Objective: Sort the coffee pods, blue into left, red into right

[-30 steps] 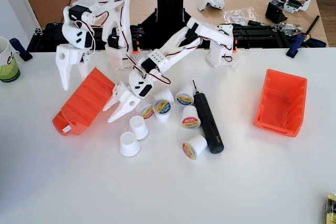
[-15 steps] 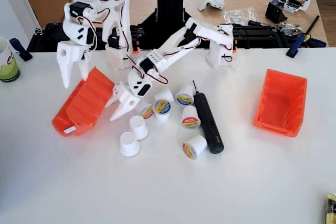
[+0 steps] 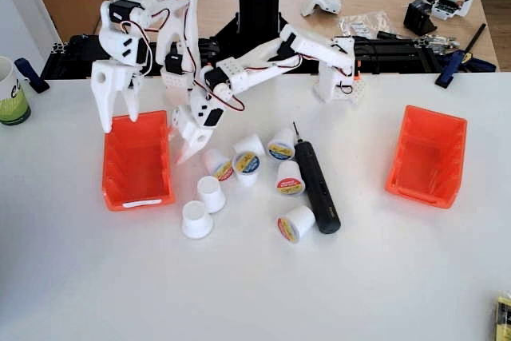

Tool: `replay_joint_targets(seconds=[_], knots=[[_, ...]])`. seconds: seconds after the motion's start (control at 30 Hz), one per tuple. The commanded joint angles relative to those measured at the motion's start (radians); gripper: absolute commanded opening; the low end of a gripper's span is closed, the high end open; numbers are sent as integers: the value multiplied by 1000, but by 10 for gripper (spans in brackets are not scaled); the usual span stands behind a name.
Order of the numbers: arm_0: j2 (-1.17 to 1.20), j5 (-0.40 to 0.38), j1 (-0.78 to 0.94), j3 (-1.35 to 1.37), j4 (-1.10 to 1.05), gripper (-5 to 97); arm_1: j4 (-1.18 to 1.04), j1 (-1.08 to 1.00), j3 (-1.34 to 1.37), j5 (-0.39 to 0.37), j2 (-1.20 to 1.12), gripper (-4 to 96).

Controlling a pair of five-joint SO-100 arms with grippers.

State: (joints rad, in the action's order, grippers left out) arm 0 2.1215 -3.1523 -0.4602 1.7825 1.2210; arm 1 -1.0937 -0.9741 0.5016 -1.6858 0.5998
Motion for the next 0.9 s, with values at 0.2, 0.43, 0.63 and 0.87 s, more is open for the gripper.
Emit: replay_joint_targets(seconds=[0.2, 0.43, 0.63, 0.87], knots=[[34, -166, 94, -40, 60, 313, -569, 160, -680, -28, 21, 284], [28, -110, 245, -37, 140, 313, -703, 293, -640, -141, 17, 312], [28, -123, 325, -35, 236, 313, -704, 370, -439, -325, -26, 353], [35, -121, 368, -37, 295, 313, -716, 359, -351, -387, -25, 432]])
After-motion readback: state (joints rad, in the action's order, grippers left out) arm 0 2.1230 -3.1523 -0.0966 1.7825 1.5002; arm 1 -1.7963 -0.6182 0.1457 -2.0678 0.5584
